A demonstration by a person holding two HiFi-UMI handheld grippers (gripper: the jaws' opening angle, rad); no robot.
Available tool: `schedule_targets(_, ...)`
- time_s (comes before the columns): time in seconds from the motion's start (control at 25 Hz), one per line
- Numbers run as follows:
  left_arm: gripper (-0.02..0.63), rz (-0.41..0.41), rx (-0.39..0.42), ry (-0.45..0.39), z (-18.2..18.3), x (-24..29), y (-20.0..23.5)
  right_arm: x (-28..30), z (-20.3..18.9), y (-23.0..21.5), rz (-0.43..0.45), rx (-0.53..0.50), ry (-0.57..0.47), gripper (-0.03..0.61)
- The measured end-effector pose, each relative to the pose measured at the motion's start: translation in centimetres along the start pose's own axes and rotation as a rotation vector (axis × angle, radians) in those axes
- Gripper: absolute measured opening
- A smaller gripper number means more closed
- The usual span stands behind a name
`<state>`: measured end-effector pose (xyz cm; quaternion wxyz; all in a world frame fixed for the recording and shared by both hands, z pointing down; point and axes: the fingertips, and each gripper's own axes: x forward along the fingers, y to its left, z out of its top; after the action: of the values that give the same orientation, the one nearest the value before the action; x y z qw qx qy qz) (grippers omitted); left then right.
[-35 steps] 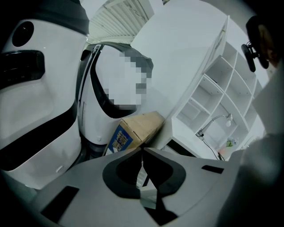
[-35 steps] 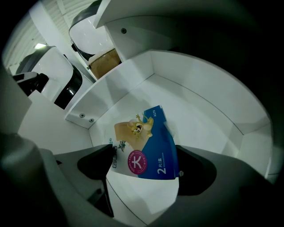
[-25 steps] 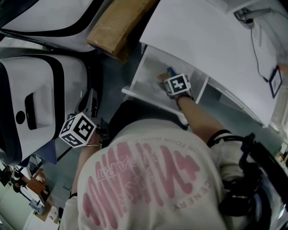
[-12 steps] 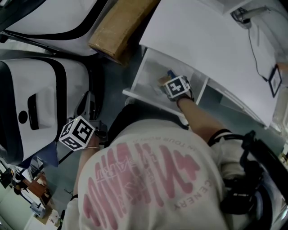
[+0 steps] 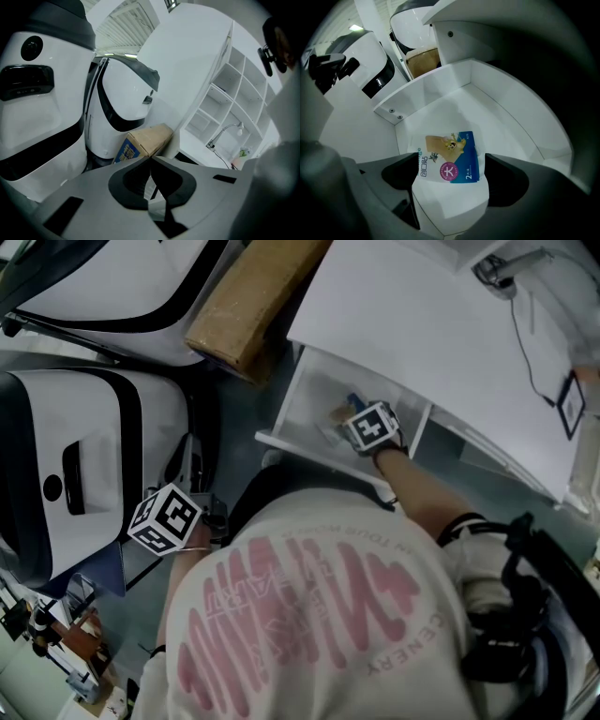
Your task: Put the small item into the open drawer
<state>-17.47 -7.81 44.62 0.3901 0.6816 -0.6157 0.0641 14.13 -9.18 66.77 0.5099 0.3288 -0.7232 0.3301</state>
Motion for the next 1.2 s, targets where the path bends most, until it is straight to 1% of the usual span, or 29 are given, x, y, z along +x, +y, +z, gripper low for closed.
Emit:
schedule_targets(0.08, 0.038, -0.011, 0.001, -0.002, 0.0, 0.3, -0.1, -0.4, 0.2, -0.1, -0.005, 0.009, -0.014, 0.431)
schedule_targets(0.2, 0.038, -0.036, 0.004, -0.01, 0.3, 0.9, -0.7, -1.4, -0.8, 0.2, 0.001, 0.048, 0.031, 0.431)
schedule_targets(0.32, 0.038, -0.077, 0.014, -0.014, 0.8, 1.8, -1.9, -2.6, 0.9, 0.0, -0.004, 0.027, -0.058, 0.431)
schedule_targets(0.52, 0.038, -0.17, 0.093, -0.021, 2.9, 2.5, -4.7, -5.6, 2.4, -0.2, -0.012, 0.078, -0.142, 0.43)
schedule_targets(0.68, 0.038, -0.236, 0.143, -0.032, 4.8, 2.4, -6.0, -7.7, 2.3, 1.6, 0.03, 0.019, -0.136, 0.43)
schedule_targets(0.72, 0.038, -0.254, 0.155, -0.037, 5.4, 2.5, -6.4, -8.2, 2.4, 1.6, 0.024, 0.012, -0.138, 0.43)
schedule_targets(0.8, 0.038, -0.289, 0.18, -0.047, 6.6, 2.6, -7.0, -9.6, 3.3, 0.8, -0.014, 0.028, -0.17, 0.43)
schedule_targets(0.88, 0.038, -0.319, 0.2, -0.052, 7.5, 2.3, -7.6, -11.4, 4.2, -0.1, -0.05, 0.091, -0.233, 0.43)
schedule_targets(0.92, 0.038, -0.331, 0.207, -0.05, 7.7, 1.9, -7.7, -12.4, 4.6, -0.1, -0.051, 0.138, -0.265, 0.43)
schedule_targets(1.08, 0.038, -0.369, 0.224, -0.036, 7.8, 0.5, -7.7, -16.1, 5.7, 0.7, -0.032, 0.317, -0.405, 0.43)
schedule_targets(1.2, 0.038, -0.402, 0.232, -0.037, 8.3, 0.1, -8.1, -18.8, 6.6, 1.5, -0.015, 0.416, -0.503, 0.43)
